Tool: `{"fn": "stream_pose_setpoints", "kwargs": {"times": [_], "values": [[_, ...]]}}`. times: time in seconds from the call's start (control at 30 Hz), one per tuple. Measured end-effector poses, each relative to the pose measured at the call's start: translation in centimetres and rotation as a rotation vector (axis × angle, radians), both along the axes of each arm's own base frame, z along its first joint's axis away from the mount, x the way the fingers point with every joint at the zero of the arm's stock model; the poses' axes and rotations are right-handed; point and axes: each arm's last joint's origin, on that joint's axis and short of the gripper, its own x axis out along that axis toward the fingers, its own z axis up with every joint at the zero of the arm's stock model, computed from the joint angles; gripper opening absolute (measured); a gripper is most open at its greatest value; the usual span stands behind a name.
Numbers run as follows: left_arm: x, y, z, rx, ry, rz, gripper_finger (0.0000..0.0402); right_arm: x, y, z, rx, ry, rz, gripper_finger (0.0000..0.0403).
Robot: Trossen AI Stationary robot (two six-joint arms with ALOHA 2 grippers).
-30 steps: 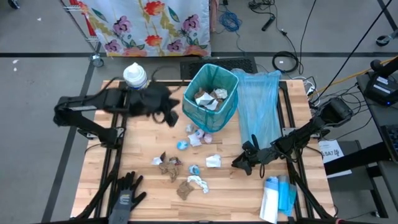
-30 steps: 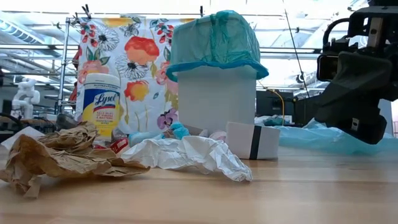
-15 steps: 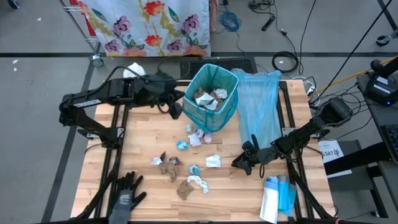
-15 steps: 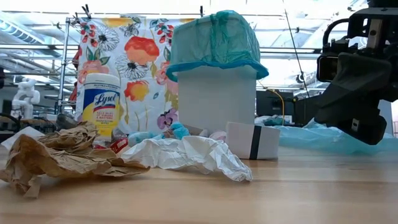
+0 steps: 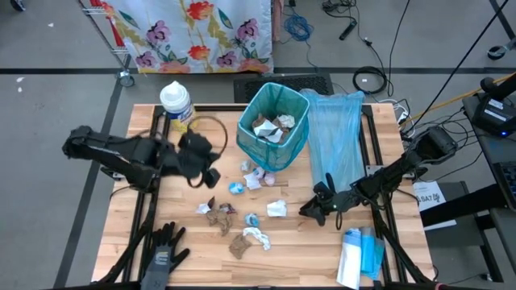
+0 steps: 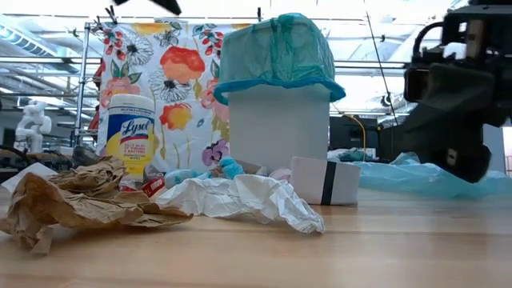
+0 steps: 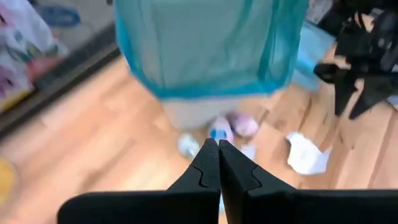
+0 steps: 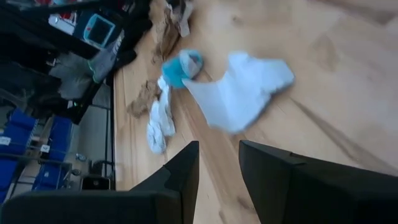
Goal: Place trash/remove bag and relplace
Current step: Adjust the trash bin
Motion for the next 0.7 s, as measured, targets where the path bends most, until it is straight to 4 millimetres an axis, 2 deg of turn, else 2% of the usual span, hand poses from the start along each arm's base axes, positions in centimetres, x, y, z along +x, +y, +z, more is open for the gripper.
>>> {"fn": "stream_pose_setpoints", "kwargs": {"times": [0.2, 0.3, 0.47, 0.7], "values": [[-0.5, -1.4, -6.1, -0.105, -0.039, 0.025, 0.0, 2.4, -0.8, 1.8, -0.1, -0.007, -0.022, 0.0087], [-0.5, -1.6, -9.1, -0.164, -0.048, -0.005, 0.0, 3.9, -1.8, 2.8, -0.177, 0.067, -0.038, 0.0061], [-0.6, -0.9, -12.8, -0.218, -0.039, -0.012, 0.0, 5.5, -4.9, 4.4, -0.244, 0.262, -0.137, 0.0007], [-1.2, 1.1, -16.3, -0.262, -0.025, -0.057, 0.0, 5.7, -9.7, 5.6, -0.233, 0.258, -0.313, 0.0001]]}}
